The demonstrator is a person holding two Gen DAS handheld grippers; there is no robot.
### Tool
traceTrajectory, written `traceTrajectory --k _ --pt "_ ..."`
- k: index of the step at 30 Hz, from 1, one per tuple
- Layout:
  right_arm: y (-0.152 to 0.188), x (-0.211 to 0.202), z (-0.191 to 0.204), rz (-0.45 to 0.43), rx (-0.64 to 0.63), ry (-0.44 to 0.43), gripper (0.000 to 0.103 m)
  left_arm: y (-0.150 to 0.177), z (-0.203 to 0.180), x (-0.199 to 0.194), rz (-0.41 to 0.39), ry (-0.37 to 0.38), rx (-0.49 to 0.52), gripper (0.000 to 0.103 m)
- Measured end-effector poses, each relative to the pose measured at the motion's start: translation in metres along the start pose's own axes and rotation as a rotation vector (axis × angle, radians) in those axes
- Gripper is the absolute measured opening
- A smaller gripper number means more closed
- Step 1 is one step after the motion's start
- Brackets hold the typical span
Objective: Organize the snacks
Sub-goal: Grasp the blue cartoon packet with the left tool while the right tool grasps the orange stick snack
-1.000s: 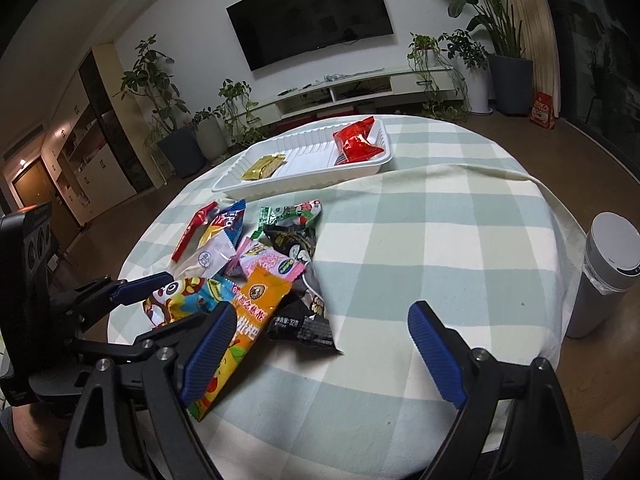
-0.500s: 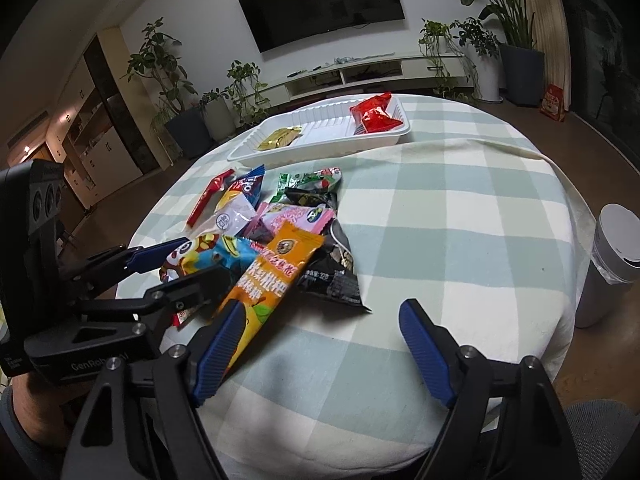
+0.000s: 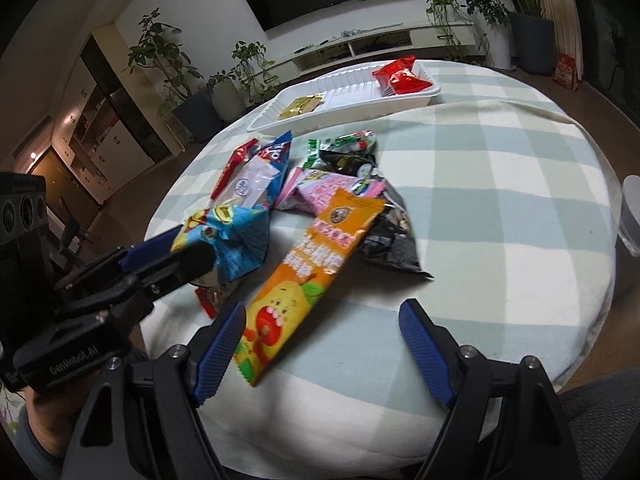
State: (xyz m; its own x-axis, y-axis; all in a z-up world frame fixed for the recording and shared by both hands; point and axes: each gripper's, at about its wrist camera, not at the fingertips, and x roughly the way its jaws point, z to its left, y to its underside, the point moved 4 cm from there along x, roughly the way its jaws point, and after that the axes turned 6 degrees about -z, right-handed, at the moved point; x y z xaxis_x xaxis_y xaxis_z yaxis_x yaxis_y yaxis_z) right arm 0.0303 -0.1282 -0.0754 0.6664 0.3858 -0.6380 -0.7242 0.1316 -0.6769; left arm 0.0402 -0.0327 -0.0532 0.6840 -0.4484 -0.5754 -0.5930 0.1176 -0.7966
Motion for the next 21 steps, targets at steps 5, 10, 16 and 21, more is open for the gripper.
traceTrajectory --k 5,10,16,21 --pt "-0.003 0.012 0.003 0.040 0.053 -0.017 0.072 0.002 0.011 -0.008 -0.018 0.022 -0.044 0.044" --pt "-0.007 0.022 0.008 0.057 0.052 -0.031 0.048 0.006 0.012 -0.011 -0.020 0.028 -0.050 0.042" --pt "-0.008 0.026 0.004 0.067 0.071 -0.062 0.020 0.010 0.015 -0.005 0.005 0.041 -0.069 0.042" --pt "-0.009 0.018 0.000 0.040 0.045 -0.054 0.015 0.013 0.017 0.007 0.052 -0.016 -0.055 0.044"
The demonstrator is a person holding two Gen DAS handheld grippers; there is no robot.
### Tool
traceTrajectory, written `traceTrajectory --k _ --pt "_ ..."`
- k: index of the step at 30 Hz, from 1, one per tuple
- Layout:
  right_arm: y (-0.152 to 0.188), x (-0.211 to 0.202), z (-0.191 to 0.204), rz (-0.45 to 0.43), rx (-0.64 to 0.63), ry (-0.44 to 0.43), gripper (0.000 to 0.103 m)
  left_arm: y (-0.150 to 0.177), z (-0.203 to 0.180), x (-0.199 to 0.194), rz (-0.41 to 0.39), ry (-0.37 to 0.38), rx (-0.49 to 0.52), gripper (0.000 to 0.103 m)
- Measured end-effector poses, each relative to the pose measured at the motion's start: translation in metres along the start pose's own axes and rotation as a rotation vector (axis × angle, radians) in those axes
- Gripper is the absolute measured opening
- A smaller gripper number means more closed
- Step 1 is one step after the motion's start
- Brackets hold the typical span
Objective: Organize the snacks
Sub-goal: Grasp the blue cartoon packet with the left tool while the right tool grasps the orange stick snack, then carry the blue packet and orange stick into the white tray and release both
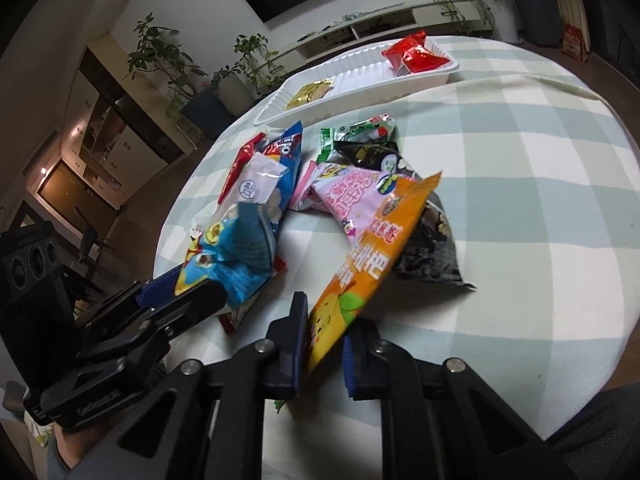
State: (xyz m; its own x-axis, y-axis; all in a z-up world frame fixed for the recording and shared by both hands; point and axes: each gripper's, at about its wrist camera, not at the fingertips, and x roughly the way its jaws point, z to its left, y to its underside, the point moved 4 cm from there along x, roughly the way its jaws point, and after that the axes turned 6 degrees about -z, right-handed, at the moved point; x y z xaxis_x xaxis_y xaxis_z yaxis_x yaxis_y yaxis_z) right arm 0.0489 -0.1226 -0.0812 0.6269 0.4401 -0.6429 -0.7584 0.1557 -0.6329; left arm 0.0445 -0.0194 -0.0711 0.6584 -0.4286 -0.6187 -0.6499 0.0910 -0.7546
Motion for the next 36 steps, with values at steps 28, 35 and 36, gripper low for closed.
traceTrajectory --k 28,35,36 --pt "0.004 -0.016 0.006 -0.053 -0.106 -0.017 0.009 -0.002 -0.006 0.005 -0.023 0.045 -0.062 0.042" --pt "0.004 -0.017 0.005 -0.052 -0.103 -0.031 0.008 -0.003 -0.009 -0.010 -0.058 0.083 -0.099 0.042" --pt "0.004 -0.018 0.006 -0.053 -0.101 -0.031 0.008 -0.003 -0.009 -0.013 -0.060 0.081 -0.100 0.042"
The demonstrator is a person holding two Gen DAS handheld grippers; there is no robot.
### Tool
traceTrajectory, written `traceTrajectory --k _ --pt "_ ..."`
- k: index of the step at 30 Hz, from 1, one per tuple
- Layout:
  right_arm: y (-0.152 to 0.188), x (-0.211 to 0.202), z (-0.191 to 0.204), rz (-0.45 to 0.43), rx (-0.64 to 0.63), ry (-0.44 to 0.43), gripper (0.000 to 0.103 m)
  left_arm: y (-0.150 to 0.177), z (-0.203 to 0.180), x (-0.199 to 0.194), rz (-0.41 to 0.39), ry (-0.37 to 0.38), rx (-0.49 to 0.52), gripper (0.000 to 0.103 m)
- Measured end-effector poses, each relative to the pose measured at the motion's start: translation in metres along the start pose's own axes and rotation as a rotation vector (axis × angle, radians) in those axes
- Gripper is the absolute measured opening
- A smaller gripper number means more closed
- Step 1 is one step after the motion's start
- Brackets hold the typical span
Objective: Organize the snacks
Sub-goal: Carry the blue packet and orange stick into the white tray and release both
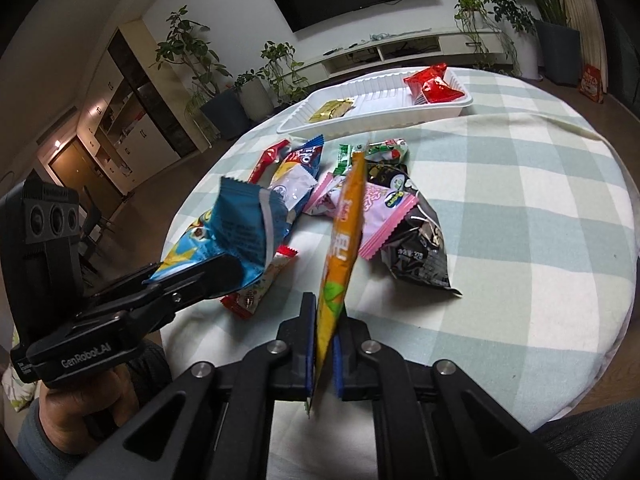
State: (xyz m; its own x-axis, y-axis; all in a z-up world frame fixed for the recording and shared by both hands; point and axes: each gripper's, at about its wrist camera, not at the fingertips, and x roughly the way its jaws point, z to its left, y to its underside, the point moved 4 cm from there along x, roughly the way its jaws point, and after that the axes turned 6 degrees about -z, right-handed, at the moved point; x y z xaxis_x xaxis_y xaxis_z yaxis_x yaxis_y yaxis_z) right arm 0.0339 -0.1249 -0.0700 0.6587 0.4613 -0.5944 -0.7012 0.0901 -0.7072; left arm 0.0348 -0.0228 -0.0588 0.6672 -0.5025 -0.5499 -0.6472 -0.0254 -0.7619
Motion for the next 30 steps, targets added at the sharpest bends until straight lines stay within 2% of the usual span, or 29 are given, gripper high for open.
traceTrajectory --k 7,17,23,30 --pt "-0.007 -0.007 0.003 -0.029 0.002 -0.016 0.006 -0.018 -0.005 -0.022 -0.056 -0.005 0.007 0.042" --pt "-0.029 -0.016 -0.001 -0.050 0.031 -0.049 0.006 -0.050 0.005 -0.028 -0.074 0.002 -0.019 0.042" --pt "-0.071 -0.026 -0.005 -0.088 0.015 -0.068 0.006 -0.085 0.006 -0.025 -0.104 -0.003 0.007 0.042" --pt "-0.155 -0.008 -0.015 -0.103 -0.036 -0.058 0.006 -0.165 0.024 -0.004 -0.129 -0.024 0.036 0.042"
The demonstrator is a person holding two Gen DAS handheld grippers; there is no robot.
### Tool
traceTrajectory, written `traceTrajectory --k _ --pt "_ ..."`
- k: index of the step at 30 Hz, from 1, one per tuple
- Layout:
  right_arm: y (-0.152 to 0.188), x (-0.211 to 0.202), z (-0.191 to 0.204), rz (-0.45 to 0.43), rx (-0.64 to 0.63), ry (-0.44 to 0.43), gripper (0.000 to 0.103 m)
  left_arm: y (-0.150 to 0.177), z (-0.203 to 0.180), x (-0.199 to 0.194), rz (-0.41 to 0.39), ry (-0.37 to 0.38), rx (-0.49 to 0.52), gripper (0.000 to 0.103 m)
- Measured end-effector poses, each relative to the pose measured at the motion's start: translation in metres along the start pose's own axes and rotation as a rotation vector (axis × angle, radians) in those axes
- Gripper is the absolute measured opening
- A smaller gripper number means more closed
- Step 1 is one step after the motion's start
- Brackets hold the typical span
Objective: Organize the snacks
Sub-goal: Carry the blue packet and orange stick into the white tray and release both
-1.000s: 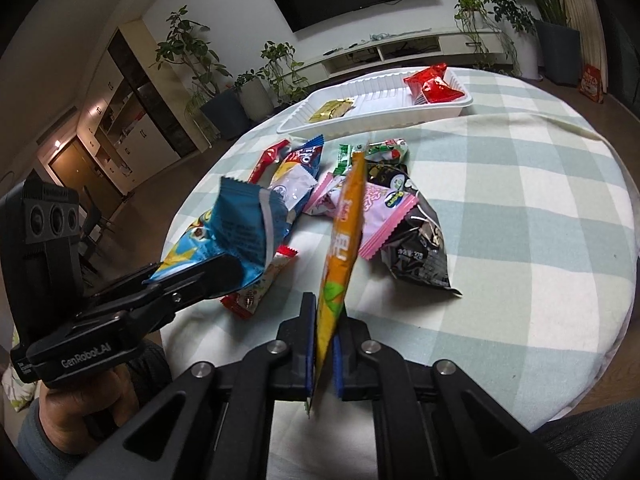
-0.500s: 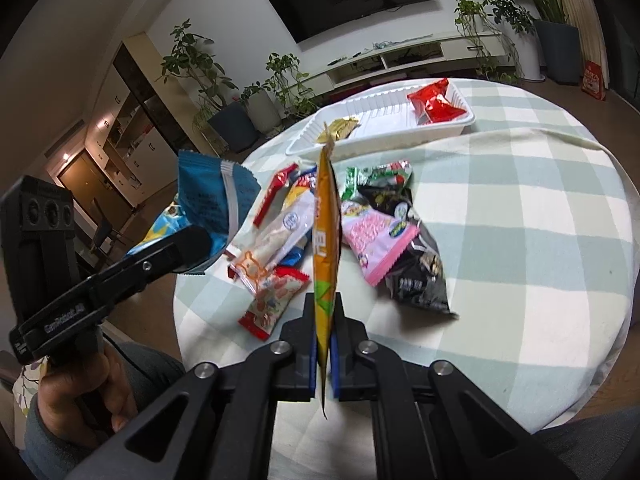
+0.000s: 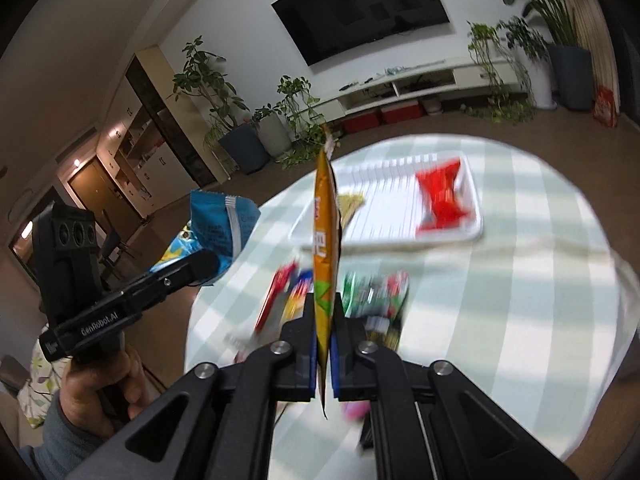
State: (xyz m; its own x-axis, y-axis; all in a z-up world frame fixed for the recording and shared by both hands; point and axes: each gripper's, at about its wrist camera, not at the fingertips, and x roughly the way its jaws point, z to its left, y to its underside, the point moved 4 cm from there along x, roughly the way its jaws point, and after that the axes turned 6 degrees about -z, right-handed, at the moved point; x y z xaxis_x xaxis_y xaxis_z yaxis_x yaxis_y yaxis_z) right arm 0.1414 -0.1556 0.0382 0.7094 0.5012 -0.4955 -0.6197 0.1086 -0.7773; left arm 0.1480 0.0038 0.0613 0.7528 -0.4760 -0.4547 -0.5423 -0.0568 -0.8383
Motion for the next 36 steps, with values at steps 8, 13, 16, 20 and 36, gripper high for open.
traceTrajectory --k 8,13,16,20,36 --pt "-0.068 0.084 -0.036 0.097 0.006 0.018 0.006 -0.055 0.053 0.083 0.079 -0.048 0.012 0.042" --pt "-0.074 0.142 -0.054 0.203 0.001 0.033 0.006 -0.057 0.086 0.136 0.140 -0.050 -0.027 0.042" --pt "-0.071 0.175 -0.065 0.259 -0.009 0.054 0.006 -0.046 0.092 0.167 0.173 -0.056 -0.008 0.042" --pt "-0.064 0.201 -0.076 0.308 -0.022 0.081 0.006 -0.035 0.087 0.196 0.185 -0.042 0.013 0.042" --pt "-0.043 0.226 -0.087 0.373 -0.122 0.170 0.007 -0.003 0.086 0.248 0.291 -0.076 0.041 0.057"
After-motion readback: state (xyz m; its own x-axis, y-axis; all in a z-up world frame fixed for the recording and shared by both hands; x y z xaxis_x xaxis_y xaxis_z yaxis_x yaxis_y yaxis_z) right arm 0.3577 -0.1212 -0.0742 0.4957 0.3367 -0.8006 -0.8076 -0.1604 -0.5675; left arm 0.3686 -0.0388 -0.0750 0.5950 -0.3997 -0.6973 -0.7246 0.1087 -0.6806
